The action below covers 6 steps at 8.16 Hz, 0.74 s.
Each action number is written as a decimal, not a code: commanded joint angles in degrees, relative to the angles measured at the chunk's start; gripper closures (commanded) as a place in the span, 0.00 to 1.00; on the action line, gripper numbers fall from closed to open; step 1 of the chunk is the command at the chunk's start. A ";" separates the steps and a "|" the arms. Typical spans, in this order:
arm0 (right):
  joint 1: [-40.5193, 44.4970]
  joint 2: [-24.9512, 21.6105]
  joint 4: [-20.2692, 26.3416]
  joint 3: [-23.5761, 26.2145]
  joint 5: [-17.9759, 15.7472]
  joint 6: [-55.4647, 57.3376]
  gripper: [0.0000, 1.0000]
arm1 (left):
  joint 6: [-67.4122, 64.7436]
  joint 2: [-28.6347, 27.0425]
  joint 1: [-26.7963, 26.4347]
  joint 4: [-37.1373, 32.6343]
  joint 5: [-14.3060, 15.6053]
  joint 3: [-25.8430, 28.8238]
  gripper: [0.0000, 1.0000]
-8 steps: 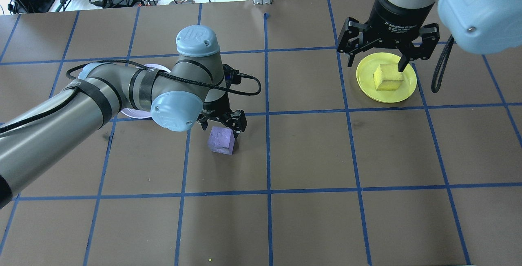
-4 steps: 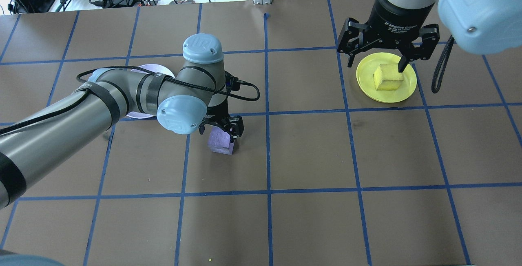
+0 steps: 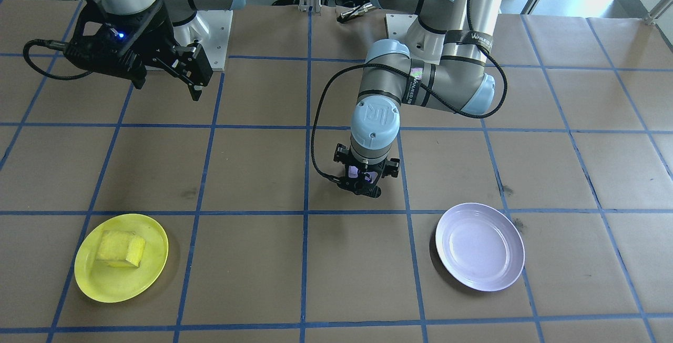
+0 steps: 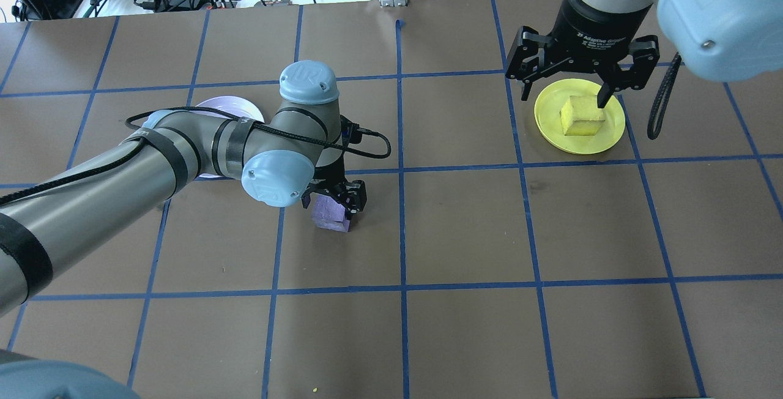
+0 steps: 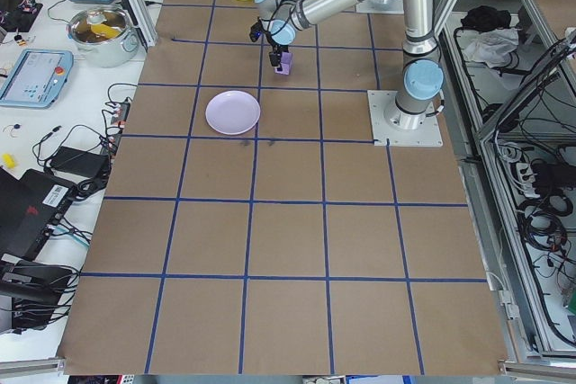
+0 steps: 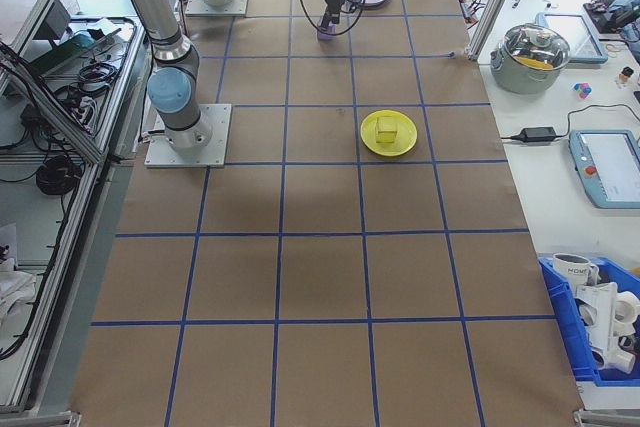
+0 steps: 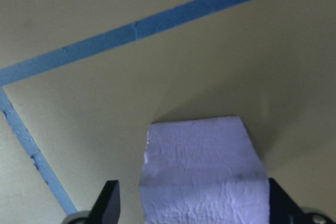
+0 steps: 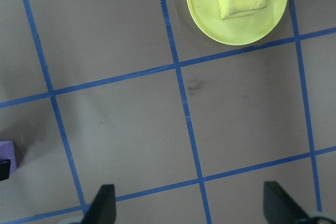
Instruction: Sort blocks by color into plates
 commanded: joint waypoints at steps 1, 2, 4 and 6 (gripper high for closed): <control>0.00 -0.16 0.04 0.02 0.09 -0.06 0.00 | -0.23 -0.63 0.00 1.59 -2.17 -0.03 0.82; 0.00 -0.07 0.04 0.02 0.09 -0.06 0.00 | -0.15 -0.45 0.00 1.59 -2.80 0.15 1.00; 0.00 -0.16 0.13 -0.07 0.00 -0.06 0.00 | 0.12 1.21 0.08 -3.37 -2.19 0.41 1.00; 0.00 -0.42 0.22 -0.07 0.00 0.29 0.00 | 0.91 5.07 1.83 -9.36 -1.49 5.82 1.00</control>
